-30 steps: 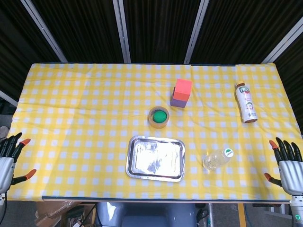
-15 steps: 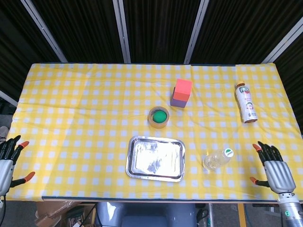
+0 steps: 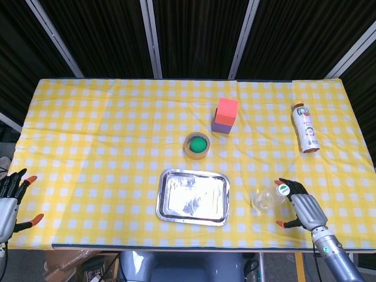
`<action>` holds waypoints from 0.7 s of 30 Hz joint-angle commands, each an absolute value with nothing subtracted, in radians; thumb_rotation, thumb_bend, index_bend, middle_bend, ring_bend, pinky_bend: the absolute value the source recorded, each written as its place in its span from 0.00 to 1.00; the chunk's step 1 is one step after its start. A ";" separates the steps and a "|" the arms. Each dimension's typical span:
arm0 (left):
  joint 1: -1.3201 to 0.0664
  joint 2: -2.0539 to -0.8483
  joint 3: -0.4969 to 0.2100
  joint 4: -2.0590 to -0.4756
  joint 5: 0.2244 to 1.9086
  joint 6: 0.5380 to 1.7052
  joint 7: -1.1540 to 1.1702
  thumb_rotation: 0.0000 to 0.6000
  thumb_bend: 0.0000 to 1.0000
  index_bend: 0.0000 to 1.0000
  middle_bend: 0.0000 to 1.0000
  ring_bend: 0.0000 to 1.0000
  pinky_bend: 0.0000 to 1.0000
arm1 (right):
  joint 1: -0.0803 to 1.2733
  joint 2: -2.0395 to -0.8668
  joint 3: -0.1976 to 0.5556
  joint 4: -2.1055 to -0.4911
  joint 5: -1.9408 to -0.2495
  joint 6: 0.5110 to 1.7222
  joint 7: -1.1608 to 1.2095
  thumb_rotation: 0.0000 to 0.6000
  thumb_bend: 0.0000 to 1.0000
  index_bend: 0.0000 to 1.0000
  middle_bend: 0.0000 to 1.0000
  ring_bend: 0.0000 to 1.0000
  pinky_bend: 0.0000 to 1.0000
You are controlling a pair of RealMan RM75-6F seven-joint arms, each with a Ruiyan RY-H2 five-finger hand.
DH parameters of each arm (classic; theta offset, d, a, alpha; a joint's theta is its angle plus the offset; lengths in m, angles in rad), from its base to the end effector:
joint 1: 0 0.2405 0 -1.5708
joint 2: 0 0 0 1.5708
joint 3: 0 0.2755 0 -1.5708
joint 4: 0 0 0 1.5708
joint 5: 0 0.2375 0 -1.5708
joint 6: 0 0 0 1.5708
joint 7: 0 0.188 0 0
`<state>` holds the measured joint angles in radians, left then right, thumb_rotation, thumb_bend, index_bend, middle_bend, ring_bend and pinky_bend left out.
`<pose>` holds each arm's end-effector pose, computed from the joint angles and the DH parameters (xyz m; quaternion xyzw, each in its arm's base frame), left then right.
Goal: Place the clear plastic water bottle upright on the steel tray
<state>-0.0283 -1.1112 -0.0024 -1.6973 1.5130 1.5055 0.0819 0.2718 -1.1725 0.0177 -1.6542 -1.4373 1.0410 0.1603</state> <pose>-0.3332 0.1974 0.1306 -0.5948 -0.4081 -0.3648 0.5887 -0.3178 -0.2616 0.0406 0.6451 -0.5471 0.3367 0.4137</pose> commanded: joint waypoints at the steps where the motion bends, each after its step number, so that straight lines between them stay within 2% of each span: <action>1: -0.029 -1.114 -0.003 -1.697 1.508 1.501 0.087 1.00 0.15 0.15 0.01 0.00 0.00 | 0.302 -1.176 0.031 -1.694 -1.403 0.997 0.198 1.00 0.12 0.13 0.12 0.00 0.00; 6: -0.031 -1.116 -0.004 -1.698 1.501 1.496 0.095 1.00 0.15 0.15 0.01 0.00 0.00 | 0.312 -1.195 0.042 -1.694 -1.381 0.987 0.243 1.00 0.13 0.21 0.20 0.00 0.00; 10: -0.032 -1.120 -0.002 -1.699 1.500 1.492 0.103 1.00 0.15 0.15 0.00 0.00 0.00 | 0.313 -1.219 0.051 -1.681 -1.361 0.989 0.264 1.00 0.12 0.28 0.28 0.05 0.00; 15: -0.035 -1.126 0.001 -1.700 1.498 1.483 0.122 1.00 0.15 0.15 0.00 0.00 0.00 | 0.304 -1.264 0.094 -1.674 -1.317 1.018 0.378 1.00 0.16 0.48 0.45 0.17 0.00; 17: -0.035 -1.127 0.002 -1.699 1.496 1.480 0.126 1.00 0.15 0.15 0.00 0.00 0.00 | 0.297 -1.277 0.106 -1.669 -1.309 1.032 0.421 1.00 0.22 0.60 0.51 0.22 0.00; 21: -0.036 -1.128 0.001 -1.700 1.490 1.477 0.131 1.00 0.15 0.15 0.00 0.00 0.00 | 0.286 -1.286 0.120 -1.653 -1.307 1.055 0.483 1.00 0.32 0.73 0.59 0.27 0.00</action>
<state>-0.0364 -1.1282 0.0010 -1.7001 1.4905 1.4766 0.1309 0.2941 -1.2761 0.1078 -1.6628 -1.3137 1.0400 0.4584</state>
